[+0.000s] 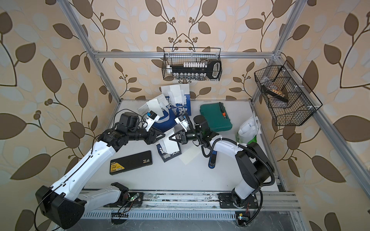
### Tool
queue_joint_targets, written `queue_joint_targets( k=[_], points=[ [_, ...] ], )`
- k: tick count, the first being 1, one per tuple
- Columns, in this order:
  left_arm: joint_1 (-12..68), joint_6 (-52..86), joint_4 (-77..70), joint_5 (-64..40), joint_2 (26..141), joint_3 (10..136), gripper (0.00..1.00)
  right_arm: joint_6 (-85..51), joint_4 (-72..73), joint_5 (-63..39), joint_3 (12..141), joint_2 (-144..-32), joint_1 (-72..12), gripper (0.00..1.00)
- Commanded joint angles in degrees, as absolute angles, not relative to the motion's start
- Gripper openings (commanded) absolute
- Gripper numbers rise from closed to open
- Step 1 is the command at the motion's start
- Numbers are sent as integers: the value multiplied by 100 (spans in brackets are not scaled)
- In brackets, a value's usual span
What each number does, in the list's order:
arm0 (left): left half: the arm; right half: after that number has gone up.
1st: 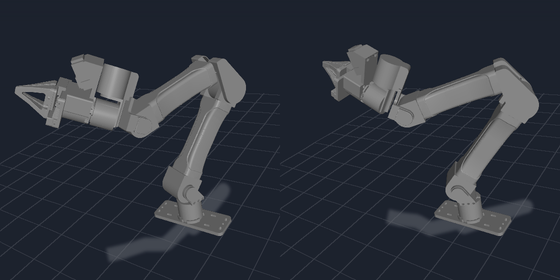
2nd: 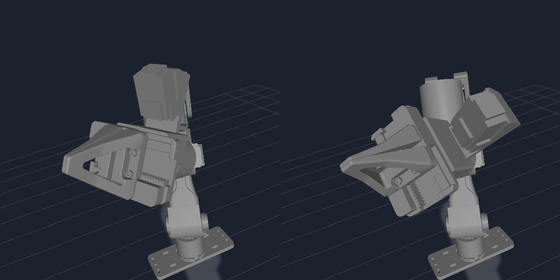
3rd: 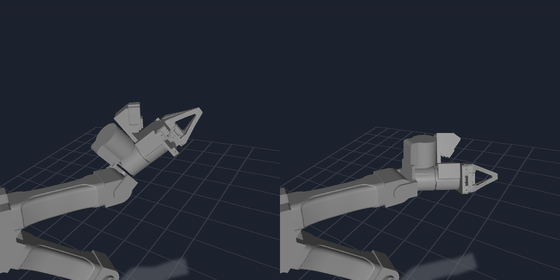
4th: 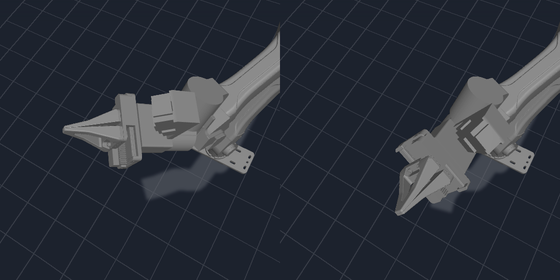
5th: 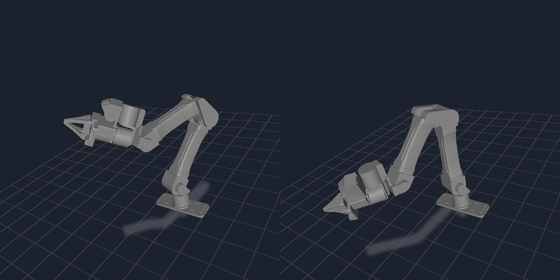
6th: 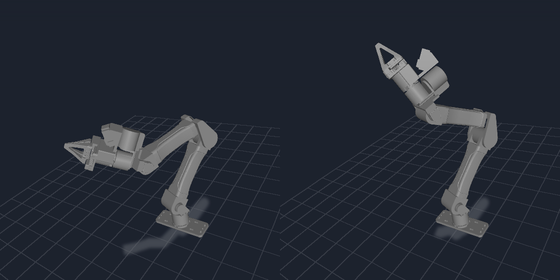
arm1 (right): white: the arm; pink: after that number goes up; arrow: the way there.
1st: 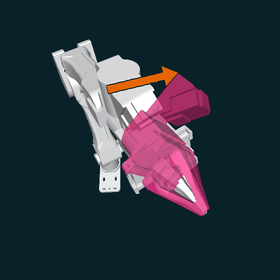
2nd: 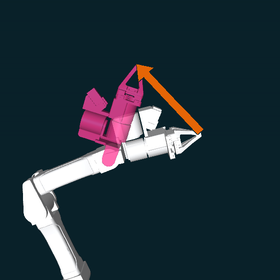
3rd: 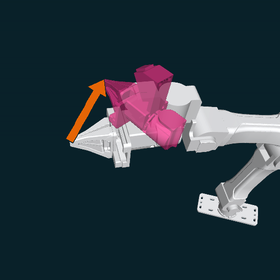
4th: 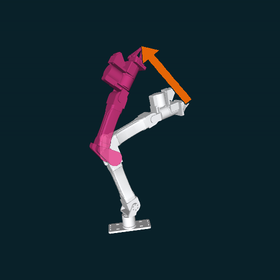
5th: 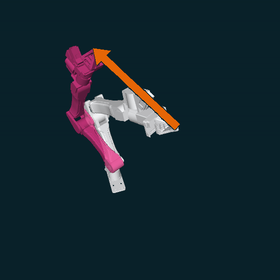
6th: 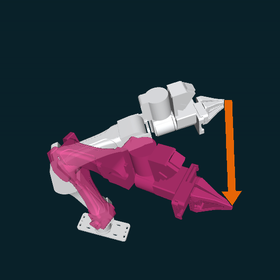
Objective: Staple the receipts to the bags
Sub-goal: Hold the receipt from the takeout bag.
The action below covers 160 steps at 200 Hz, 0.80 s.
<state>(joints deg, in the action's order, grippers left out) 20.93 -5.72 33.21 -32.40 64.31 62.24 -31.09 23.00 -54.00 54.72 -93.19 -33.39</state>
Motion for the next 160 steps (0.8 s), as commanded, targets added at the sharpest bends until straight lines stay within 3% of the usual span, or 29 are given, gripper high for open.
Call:
queue_joint_targets(
  k=[1, 96, 122, 160],
  points=[
    [2057, -608, 3319, -3264, 6317, 6154, 38, -3113, 2419, -5568, 5587, -9421, -3367, 0],
    [2057, -599, 3260, -3331, 6372, 6053, 41, -3429, 2779, -5831, 5720, -9602, -3358, 0],
    [2057, -659, 3276, -3357, 6368, 6034, 50, -3652, 3054, -5885, 5734, -9653, -3315, 0],
    [2057, -682, 3228, -3382, 6354, 6012, 45, -3717, 3085, -5906, 5769, -9676, -3306, 0]
  ],
)
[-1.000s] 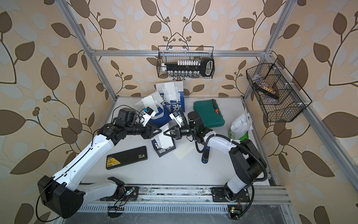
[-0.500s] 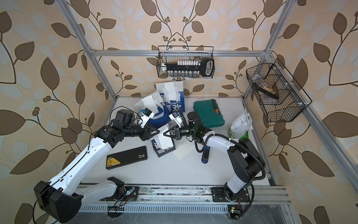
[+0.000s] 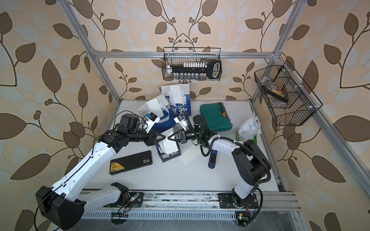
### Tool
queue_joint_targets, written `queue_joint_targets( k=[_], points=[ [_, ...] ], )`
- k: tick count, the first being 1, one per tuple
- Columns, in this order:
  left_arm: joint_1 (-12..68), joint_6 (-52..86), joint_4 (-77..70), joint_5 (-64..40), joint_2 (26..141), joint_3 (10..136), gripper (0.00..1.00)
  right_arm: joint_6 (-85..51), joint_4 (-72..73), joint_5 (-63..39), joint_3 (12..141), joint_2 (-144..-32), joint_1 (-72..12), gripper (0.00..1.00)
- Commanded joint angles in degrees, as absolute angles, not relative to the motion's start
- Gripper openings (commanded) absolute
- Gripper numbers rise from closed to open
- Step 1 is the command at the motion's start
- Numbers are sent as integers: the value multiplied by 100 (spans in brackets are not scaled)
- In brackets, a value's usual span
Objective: Staple the receipts to the bags
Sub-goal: Hold the receipt from the takeout bag.
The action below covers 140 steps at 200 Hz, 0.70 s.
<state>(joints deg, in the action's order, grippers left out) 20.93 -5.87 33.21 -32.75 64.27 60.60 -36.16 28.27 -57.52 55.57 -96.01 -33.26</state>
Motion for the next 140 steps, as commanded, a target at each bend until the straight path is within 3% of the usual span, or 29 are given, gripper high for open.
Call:
queue_joint_targets(
  k=[1, 22, 39, 78, 91, 140],
  points=[
    [2057, -684, 3227, -3383, 6354, 6012, 45, -3717, 3089, -5906, 5772, -9681, -3305, 0],
    [2057, -703, 3192, -3320, 6350, 5981, 36, -3780, 3133, -5914, 5766, -9684, -3272, 0],
    [2057, -679, 3126, -3217, 6337, 5951, 22, -3934, 3310, -5935, 5731, -9701, -3230, 0],
    [2057, -591, 2838, -3261, 6354, 5997, 9, -3955, 3293, -5906, 5722, -9696, -3210, 0],
    [2058, -588, 2787, -3243, 6402, 6003, 0, -3949, 3265, -5915, 5722, -9690, -3216, 0],
    [2057, -662, 2828, -3179, 6474, 6093, 2, -3418, 2441, -5821, 5818, -9679, -3222, 0]
  ],
)
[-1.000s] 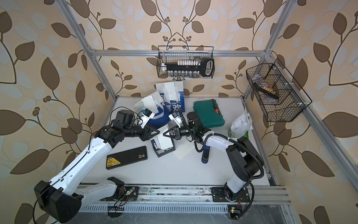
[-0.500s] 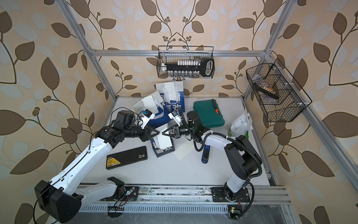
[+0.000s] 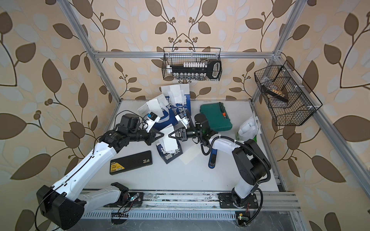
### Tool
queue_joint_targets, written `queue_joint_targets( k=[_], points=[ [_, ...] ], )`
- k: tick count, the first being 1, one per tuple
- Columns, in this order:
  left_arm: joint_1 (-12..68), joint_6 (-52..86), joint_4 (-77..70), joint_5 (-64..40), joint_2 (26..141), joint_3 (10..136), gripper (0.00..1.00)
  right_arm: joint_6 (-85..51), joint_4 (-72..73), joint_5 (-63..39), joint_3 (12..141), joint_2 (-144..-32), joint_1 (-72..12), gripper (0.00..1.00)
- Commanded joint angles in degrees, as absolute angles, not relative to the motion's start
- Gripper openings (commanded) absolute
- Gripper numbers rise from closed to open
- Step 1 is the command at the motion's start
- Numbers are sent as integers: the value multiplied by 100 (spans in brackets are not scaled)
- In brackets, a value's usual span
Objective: Staple the receipts to the bags
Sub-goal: Hold the receipt from the takeout bag.
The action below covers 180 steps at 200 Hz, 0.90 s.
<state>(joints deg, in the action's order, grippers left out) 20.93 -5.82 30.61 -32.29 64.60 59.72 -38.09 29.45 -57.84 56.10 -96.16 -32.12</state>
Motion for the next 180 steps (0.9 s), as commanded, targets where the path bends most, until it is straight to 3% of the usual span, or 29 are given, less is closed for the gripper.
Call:
queue_joint_targets(
  k=[1, 80, 126, 150, 180],
  points=[
    [2057, -675, 2829, -3172, 6476, 6096, 2, -3405, 2420, -5820, 5822, -9678, -3224, 0],
    [2070, -779, 2997, -3195, 6451, 6047, 14, -3313, 2347, -5691, 5871, -9692, -3252, 0],
    [2074, -885, 3087, -3354, 6438, 6029, 28, -3266, 2333, -5660, 5893, -9694, -3259, 0],
    [2076, -894, 3103, -3418, 6451, 5995, 26, -3262, 2323, -5678, 5950, -9690, -3264, 0],
    [2083, -932, 3153, -3439, 6476, 6007, 16, -3256, 2322, -5712, 5989, -9670, -3272, 0]
  ],
)
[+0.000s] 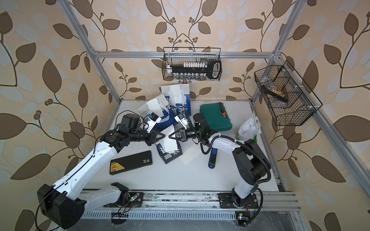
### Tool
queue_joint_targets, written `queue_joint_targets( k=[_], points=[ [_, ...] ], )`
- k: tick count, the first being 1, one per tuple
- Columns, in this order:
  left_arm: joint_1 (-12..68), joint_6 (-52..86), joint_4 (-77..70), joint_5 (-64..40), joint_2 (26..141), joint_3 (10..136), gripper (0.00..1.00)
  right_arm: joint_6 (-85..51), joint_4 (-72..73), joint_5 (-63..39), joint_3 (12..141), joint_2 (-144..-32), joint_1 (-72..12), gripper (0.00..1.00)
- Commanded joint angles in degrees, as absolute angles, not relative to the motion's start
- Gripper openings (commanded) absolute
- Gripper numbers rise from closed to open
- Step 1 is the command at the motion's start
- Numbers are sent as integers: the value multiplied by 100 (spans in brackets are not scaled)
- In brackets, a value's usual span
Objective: Staple the receipts to the bags
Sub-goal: Hold the receipt from the takeout bag.
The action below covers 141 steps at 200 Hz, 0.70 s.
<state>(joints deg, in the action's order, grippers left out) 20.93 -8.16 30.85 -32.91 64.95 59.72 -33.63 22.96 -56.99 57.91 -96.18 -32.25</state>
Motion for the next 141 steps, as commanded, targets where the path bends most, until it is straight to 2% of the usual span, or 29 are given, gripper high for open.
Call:
queue_joint_targets(
  k=[1, 20, 74, 129, 141],
  points=[
    [2083, -932, 3154, -3438, 6477, 6005, 15, -3254, 2326, -5712, 5992, -9674, -3271, 0],
    [2094, -917, 3160, -3427, 6486, 6025, 14, -3243, 2315, -5730, 6004, -9679, -3279, 0],
    [2092, -906, 3155, -3353, 6503, 6056, 21, -2852, 1822, -5636, 6091, -9694, -3375, 0],
    [2101, -921, 3156, -3353, 6513, 6030, 20, -2773, 1784, -5634, 6117, -9633, -3385, 0],
    [2104, -923, 3155, -3386, 6504, 6030, 15, -2769, 1774, -5642, 6142, -9640, -3386, 0]
  ],
)
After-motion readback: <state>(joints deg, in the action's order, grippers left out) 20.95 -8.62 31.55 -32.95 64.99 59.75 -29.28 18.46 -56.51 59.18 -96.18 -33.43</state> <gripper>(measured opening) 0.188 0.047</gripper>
